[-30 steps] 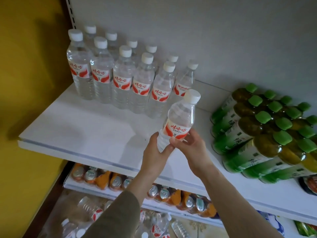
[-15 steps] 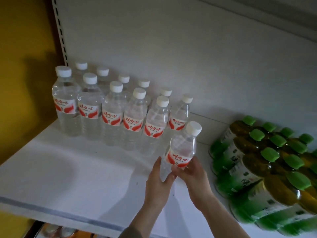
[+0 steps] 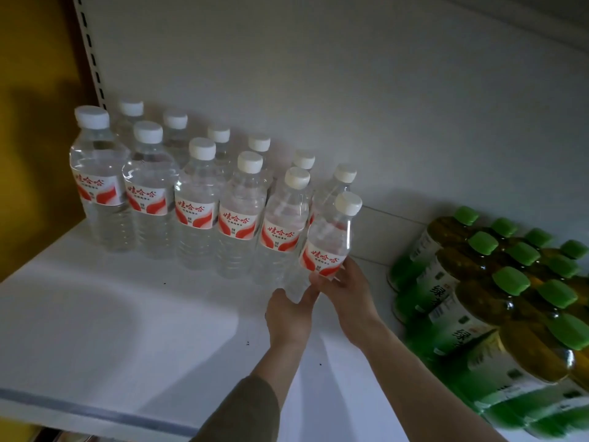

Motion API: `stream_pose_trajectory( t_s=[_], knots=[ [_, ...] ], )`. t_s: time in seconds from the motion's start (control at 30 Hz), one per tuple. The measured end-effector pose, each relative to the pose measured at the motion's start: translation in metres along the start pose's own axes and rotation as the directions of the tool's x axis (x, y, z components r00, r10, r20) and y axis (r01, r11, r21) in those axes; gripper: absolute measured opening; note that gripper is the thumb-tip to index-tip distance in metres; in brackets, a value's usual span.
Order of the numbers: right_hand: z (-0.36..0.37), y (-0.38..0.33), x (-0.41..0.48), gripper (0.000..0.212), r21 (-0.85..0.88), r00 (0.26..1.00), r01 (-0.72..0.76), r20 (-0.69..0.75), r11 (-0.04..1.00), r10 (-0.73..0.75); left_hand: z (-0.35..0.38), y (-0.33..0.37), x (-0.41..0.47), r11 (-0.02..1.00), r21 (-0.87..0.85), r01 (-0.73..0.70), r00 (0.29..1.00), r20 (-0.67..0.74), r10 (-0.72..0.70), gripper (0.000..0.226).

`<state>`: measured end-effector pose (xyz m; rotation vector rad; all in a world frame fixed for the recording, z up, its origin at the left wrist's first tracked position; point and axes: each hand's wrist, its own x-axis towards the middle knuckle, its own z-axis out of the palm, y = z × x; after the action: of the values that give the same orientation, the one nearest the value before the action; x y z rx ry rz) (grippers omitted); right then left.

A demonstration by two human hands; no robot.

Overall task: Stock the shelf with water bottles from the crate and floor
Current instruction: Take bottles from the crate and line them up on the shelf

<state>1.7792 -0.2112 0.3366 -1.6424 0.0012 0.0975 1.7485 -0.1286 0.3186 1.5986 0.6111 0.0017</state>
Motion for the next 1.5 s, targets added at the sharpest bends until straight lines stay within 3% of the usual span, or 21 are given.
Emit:
stream_pose_trajectory(
  t_s=[0.2, 0.53, 0.7, 1.13, 1.5],
  knots=[
    [0.003, -0.004, 0.008, 0.045, -0.041, 1.0, -0.011, -0.004, 0.999, 0.01, 0.005, -0.001, 0.013, 0.998, 0.024, 0.05, 0.999, -0.005, -0.05, 0.064],
    [0.006, 0.005, 0.012, 0.03, -0.086, 0.997, -0.067, -0.035, 0.994, 0.064, 0.011, -0.005, 0.019, 0.998, 0.066, -0.005, 1.0, 0.004, 0.005, 0.055],
    [0.008, 0.009, 0.014, 0.035, -0.118, 0.996, -0.078, -0.049, 0.99, 0.073, 0.009, -0.008, 0.021, 0.996, 0.09, -0.012, 0.999, 0.032, 0.009, 0.052],
    [0.013, 0.009, 0.009, 0.051, -0.163, 0.98, -0.193, -0.085, 0.968, 0.181, -0.007, 0.01, 0.0, 0.999, -0.028, 0.015, 0.988, 0.155, -0.01, 0.046],
    [0.002, 0.018, 0.018, 0.053, -0.222, 0.977, -0.215, -0.031, 0.951, 0.213, -0.003, 0.009, -0.004, 0.995, -0.095, 0.011, 0.994, 0.111, 0.0, 0.036]
  ],
)
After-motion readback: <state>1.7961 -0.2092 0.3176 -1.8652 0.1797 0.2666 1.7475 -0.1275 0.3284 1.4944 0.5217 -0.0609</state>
